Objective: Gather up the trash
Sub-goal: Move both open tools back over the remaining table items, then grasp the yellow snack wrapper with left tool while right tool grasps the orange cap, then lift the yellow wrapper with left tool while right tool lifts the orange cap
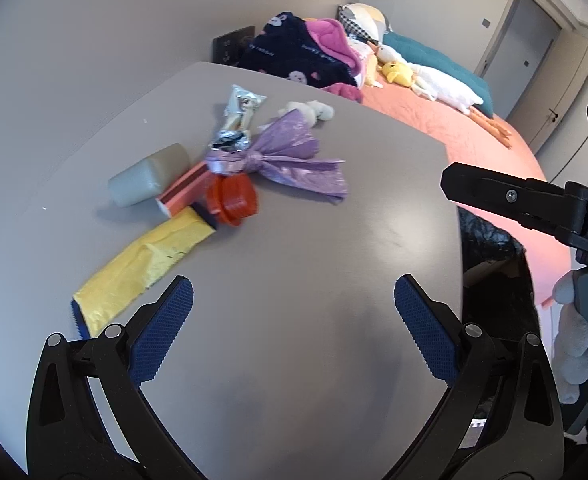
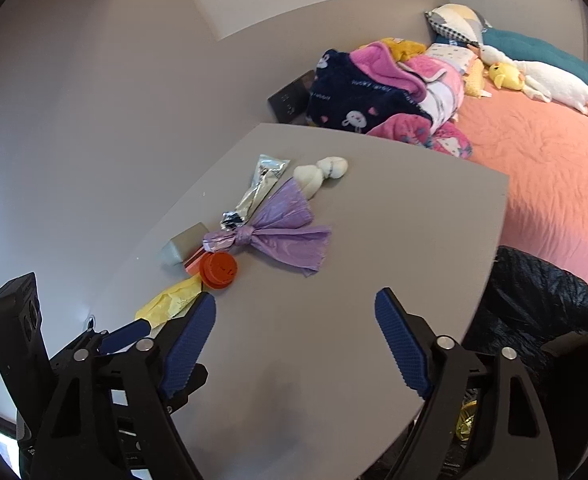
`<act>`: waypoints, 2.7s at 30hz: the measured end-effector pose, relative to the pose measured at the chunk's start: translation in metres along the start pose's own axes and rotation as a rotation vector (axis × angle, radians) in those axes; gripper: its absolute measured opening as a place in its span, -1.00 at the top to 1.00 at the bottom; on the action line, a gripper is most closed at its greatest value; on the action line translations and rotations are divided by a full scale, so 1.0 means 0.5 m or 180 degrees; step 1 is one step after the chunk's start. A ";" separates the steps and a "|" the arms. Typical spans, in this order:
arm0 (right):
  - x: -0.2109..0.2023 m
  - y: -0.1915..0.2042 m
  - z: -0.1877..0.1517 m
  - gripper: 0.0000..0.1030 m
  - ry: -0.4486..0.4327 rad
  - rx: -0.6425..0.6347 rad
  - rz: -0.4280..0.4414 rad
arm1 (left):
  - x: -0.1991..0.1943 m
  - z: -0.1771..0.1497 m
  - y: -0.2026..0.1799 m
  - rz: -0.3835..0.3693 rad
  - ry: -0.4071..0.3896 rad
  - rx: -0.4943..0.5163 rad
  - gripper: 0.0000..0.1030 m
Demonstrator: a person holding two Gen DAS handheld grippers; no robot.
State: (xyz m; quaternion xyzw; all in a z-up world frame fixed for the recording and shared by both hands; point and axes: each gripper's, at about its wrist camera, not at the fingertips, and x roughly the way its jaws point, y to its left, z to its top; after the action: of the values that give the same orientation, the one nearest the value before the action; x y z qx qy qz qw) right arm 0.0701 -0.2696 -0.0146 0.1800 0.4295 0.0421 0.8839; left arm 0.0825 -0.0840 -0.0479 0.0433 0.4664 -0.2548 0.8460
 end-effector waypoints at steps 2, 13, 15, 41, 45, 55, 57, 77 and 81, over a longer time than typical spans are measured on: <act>0.014 0.009 0.003 -0.57 0.0028 -0.0024 0.0009 | 0.005 0.000 0.018 0.0052 0.0011 0.0003 -0.89; 0.111 0.067 0.012 -0.55 0.0234 -0.0166 0.0080 | 0.032 -0.001 0.121 0.0350 0.0126 -0.0056 -0.71; 0.131 0.074 0.013 -0.54 0.0281 -0.0170 0.0105 | 0.041 -0.002 0.134 0.0422 0.0155 -0.0051 -0.67; 0.314 0.130 0.025 0.01 0.0640 -0.0230 0.0212 | 0.108 0.003 0.198 0.0593 0.0302 0.0005 0.06; 0.319 0.128 0.029 0.14 0.0666 -0.0238 0.0252 | 0.106 0.003 0.204 0.0637 0.0209 -0.0096 0.31; 0.277 0.109 0.015 0.14 0.0648 -0.0140 0.0326 | 0.083 -0.008 0.226 0.0285 0.0058 -0.0637 0.65; 0.264 0.104 0.016 0.14 0.0610 -0.0127 0.0316 | 0.079 -0.009 0.221 0.0243 0.0050 -0.0648 0.65; 0.059 0.035 -0.009 0.14 0.0242 0.0001 0.0282 | 0.005 0.023 0.068 -0.0106 -0.0150 -0.0333 0.65; 0.014 0.014 -0.017 0.14 0.0157 0.0029 0.0238 | -0.006 0.029 0.033 -0.0168 -0.0179 -0.0246 0.65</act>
State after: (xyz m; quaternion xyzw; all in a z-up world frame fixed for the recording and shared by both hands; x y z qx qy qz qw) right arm 0.0684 -0.2593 -0.0219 0.1988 0.4444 0.0775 0.8700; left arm 0.0998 -0.0731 -0.0399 -0.0089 0.4529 -0.2599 0.8528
